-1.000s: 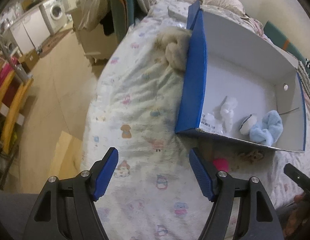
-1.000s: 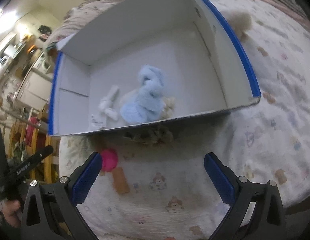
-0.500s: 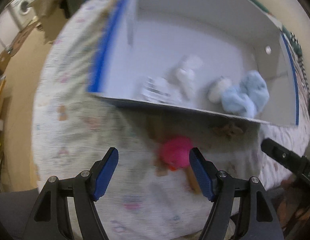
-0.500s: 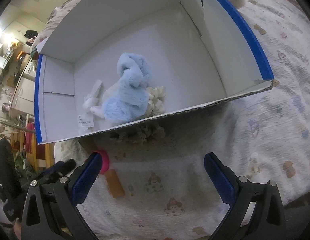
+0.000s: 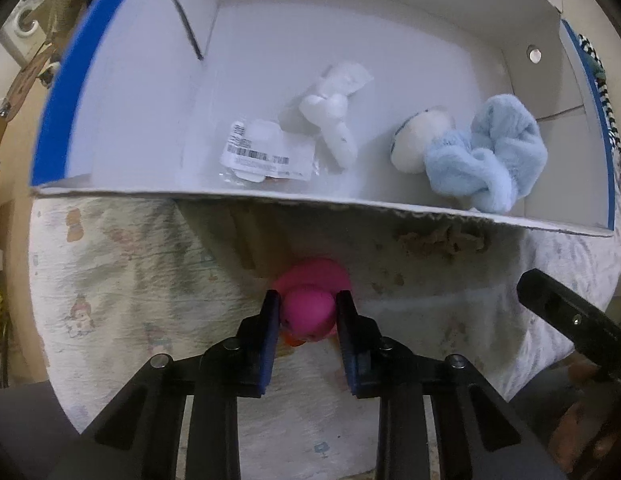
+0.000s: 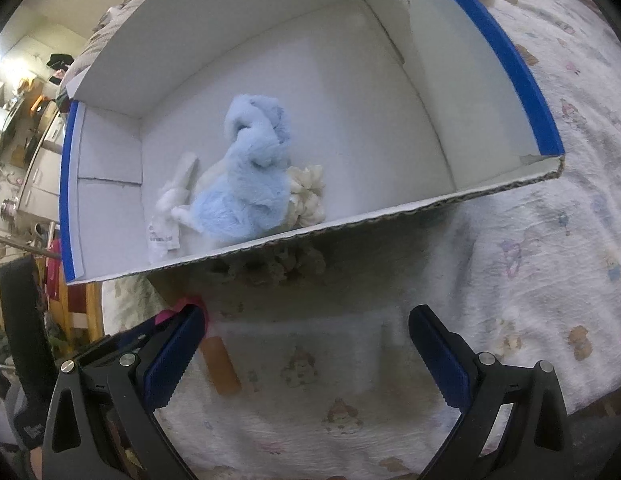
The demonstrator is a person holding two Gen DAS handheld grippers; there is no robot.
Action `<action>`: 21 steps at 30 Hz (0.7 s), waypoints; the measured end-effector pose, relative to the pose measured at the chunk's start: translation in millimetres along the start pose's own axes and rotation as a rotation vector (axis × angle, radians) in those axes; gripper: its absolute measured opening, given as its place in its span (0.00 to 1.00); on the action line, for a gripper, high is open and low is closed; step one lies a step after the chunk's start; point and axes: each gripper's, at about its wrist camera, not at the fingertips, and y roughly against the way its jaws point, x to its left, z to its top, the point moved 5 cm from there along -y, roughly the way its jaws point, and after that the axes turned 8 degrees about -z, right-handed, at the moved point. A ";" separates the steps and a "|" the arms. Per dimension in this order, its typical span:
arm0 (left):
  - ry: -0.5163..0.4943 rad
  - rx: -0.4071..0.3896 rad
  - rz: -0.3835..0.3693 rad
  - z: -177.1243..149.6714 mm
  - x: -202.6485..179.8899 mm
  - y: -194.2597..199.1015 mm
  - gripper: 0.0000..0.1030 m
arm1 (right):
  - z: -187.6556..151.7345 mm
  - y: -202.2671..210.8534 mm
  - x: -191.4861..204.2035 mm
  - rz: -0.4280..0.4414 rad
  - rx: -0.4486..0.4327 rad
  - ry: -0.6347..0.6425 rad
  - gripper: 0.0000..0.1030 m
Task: Organize soft objects
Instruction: 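Grasp the pink rubber duck with the left tool while the right tool grasps the tan cone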
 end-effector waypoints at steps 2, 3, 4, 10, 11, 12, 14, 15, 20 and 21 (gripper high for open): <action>0.004 -0.007 0.003 0.6 3.7 3.7 0.24 | -1.8 -0.8 4.4 0.005 0.006 0.015 1.00; 0.006 -0.010 0.000 -0.3 5.4 6.7 0.24 | -2.9 -2.0 7.1 0.010 0.012 0.025 1.00; 0.005 -0.014 -0.004 -1.8 7.0 10.3 0.24 | -4.3 -3.1 10.3 0.016 0.018 0.035 1.00; 0.022 -0.086 0.008 -13.4 33.3 46.9 0.24 | -20.9 -16.5 41.1 0.071 0.081 0.144 1.00; 0.033 -0.092 0.014 -13.2 40.8 50.5 0.24 | -24.0 -19.2 47.2 0.076 0.090 0.167 0.91; 0.052 -0.102 0.023 -13.9 51.5 55.5 0.24 | -26.9 -21.9 52.4 0.078 0.099 0.186 0.82; 0.079 -0.118 0.043 -15.3 69.0 64.2 0.24 | -30.4 -26.6 61.0 0.079 0.113 0.215 0.73; 0.092 -0.124 0.054 -15.9 76.0 66.8 0.24 | -32.5 -28.0 64.9 0.083 0.116 0.230 0.67; 0.154 -0.145 0.070 -19.2 107.2 79.1 0.24 | -39.0 -36.9 88.9 0.097 0.132 0.306 0.60; 0.159 -0.148 0.071 -19.2 108.7 80.3 0.24 | -42.6 -38.5 92.2 0.099 0.138 0.322 0.59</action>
